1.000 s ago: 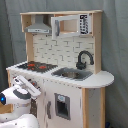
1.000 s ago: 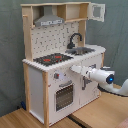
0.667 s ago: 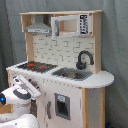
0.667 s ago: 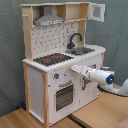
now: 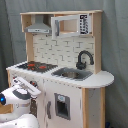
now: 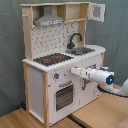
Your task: Play with the kitchen
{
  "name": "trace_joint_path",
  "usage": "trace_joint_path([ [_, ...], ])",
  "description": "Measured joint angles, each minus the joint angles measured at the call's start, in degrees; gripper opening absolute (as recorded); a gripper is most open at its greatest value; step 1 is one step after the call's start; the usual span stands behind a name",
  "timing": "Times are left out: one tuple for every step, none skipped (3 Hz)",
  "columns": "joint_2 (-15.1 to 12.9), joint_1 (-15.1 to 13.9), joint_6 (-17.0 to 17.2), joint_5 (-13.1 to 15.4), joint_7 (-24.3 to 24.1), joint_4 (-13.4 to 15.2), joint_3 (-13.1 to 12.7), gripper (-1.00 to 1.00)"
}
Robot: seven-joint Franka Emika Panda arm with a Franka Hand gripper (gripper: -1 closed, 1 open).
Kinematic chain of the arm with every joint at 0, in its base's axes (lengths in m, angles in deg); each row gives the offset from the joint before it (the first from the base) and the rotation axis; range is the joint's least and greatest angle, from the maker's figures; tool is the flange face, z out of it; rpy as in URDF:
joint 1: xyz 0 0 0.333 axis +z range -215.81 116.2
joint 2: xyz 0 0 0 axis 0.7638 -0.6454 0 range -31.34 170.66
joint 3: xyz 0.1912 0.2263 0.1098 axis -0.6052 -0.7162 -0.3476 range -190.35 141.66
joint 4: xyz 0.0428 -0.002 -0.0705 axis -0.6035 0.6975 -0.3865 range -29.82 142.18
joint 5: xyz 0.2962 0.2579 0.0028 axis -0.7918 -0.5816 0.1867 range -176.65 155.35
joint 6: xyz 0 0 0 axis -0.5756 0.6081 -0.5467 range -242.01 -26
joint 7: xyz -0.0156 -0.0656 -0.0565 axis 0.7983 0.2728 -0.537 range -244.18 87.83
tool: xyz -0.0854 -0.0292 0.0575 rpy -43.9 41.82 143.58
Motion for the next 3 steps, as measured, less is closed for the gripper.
trace_joint_path([
  [0.07,0.02,0.00,0.00,5.84,0.08,-0.02,-1.00],
  [0.20,0.05,0.00,0.00,11.59,0.15,-0.04,-1.00],
  [0.23,0.12,0.13,0.00,17.48,0.21,-0.05,-1.00],
])
